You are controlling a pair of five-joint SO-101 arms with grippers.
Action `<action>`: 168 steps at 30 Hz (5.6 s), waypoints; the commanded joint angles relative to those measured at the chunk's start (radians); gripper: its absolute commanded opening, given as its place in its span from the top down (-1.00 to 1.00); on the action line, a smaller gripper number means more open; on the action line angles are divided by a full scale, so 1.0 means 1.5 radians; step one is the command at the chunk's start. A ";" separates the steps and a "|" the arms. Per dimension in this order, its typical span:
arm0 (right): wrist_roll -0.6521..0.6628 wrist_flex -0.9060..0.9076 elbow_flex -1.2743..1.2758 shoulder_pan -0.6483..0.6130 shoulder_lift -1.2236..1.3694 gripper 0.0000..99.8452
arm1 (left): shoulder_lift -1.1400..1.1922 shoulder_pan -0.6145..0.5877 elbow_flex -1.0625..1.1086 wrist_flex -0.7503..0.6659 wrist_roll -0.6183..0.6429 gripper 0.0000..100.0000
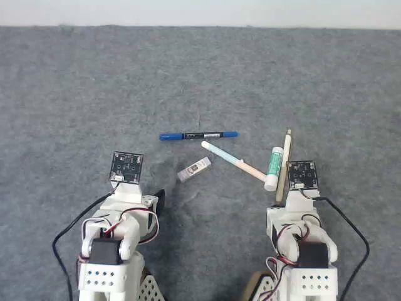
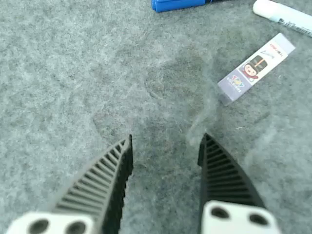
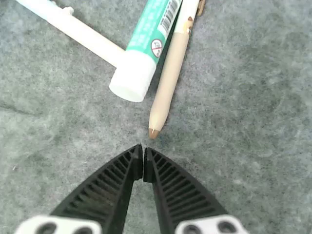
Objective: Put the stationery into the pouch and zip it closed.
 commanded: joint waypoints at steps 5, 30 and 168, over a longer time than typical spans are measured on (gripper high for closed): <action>0.007 0.004 0.005 -0.002 -0.011 0.99 | -0.010 -0.002 -0.011 0.000 0.007 0.58; 0.007 0.004 0.005 -0.002 -0.011 0.99 | -0.010 -0.002 -0.011 0.000 0.007 0.58; 0.027 -0.208 -0.613 -0.514 0.659 0.60 | -0.010 -0.308 -0.114 -0.005 -0.080 0.60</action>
